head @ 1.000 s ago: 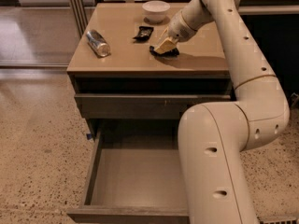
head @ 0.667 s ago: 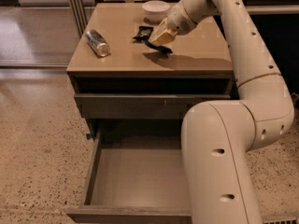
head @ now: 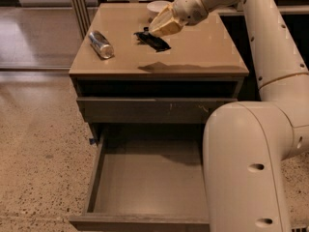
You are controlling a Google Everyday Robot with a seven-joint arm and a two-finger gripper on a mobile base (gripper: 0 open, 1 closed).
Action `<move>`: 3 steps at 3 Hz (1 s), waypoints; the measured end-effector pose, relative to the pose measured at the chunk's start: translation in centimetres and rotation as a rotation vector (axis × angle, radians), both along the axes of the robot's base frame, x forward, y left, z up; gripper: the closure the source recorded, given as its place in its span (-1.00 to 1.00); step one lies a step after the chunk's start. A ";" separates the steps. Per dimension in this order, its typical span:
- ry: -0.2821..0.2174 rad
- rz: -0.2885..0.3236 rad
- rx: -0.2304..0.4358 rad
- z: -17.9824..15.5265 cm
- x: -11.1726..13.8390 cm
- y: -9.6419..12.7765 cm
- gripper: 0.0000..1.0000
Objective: Place rxbar blueberry into middle drawer
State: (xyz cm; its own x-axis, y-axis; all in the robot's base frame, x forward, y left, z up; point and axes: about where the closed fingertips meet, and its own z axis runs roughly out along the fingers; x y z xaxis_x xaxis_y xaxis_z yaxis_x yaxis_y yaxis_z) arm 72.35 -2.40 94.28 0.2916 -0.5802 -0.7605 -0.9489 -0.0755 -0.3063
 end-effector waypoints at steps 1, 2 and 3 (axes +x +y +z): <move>-0.007 0.101 0.040 0.0 -2.7 -0.3 1.00; -0.031 0.202 0.098 -0.4 -4.7 0.4 1.00; -0.045 0.189 0.110 -0.3 -4.5 0.7 1.00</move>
Offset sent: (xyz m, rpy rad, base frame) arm -0.1257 -0.0223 -0.0150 0.0987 -0.0019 0.4161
